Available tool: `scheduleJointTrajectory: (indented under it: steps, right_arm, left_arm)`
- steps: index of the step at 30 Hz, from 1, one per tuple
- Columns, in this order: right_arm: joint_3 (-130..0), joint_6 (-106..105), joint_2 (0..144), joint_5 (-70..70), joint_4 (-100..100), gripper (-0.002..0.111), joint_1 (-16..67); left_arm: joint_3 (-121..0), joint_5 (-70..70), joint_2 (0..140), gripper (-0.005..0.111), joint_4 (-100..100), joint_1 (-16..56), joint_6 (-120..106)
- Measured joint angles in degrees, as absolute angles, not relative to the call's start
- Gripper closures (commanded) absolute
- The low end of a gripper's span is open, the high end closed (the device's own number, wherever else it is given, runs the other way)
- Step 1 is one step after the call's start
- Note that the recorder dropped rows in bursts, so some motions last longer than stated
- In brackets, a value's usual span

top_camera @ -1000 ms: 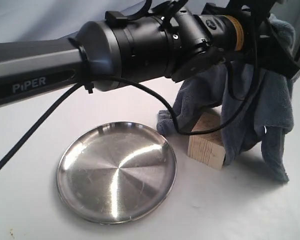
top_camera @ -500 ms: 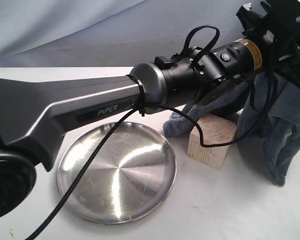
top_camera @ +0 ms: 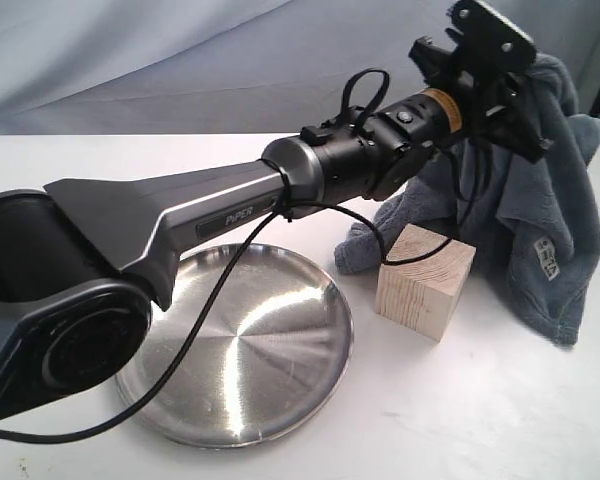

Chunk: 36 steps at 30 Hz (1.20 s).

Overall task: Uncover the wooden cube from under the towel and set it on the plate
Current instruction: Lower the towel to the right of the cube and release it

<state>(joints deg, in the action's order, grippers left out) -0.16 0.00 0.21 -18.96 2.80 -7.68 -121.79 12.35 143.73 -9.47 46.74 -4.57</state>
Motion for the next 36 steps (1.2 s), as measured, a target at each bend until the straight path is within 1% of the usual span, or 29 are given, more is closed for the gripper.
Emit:
scheduleJointTrajectory:
  steps: [7,9,12,17,18,20,22,32,36]
  right_arm:
    - [-0.16,0.00,0.21,-18.96,2.80,0.108,-7.68]
    - [-0.16,0.00,0.21,-18.96,2.80,0.108,-7.68]
    - [-0.16,0.00,0.21,-18.96,2.80,0.108,-7.68]
    - [-0.16,0.00,0.21,-18.96,2.80,0.108,-7.68]
    - [-0.16,0.00,0.21,-18.96,2.80,0.108,-7.68]
    - [-0.16,0.00,0.21,-18.96,2.80,0.108,-7.68]
    - [-0.16,0.00,0.21,-18.96,2.80,0.108,-7.68]
    - [-0.16,0.00,0.21,-18.96,2.80,0.108,-7.68]
    - [-0.16,0.00,0.21,-18.96,2.80,0.108,-7.68]
  left_arm:
    - [-122.03,1.68,145.88,0.105,-2.91,43.37,-4.57]
    - [-122.03,-1.43,146.24,0.099,-2.56,43.23,-4.57]
    - [-122.03,-4.81,146.36,0.084,-2.46,43.23,-4.57]
    - [-122.03,-9.59,146.36,0.046,-1.67,43.23,-2.19]
    - [-122.03,-10.37,146.36,0.041,-1.67,43.23,-1.63]
    - [-122.03,-11.42,146.36,0.035,-1.45,43.23,-0.80]
    - [-122.03,-12.79,146.36,0.033,-1.45,43.23,-0.40]
    - [-122.03,-19.91,144.97,0.033,-1.45,43.23,2.16]
    - [-122.03,-21.15,142.07,0.036,-1.45,43.23,2.33]
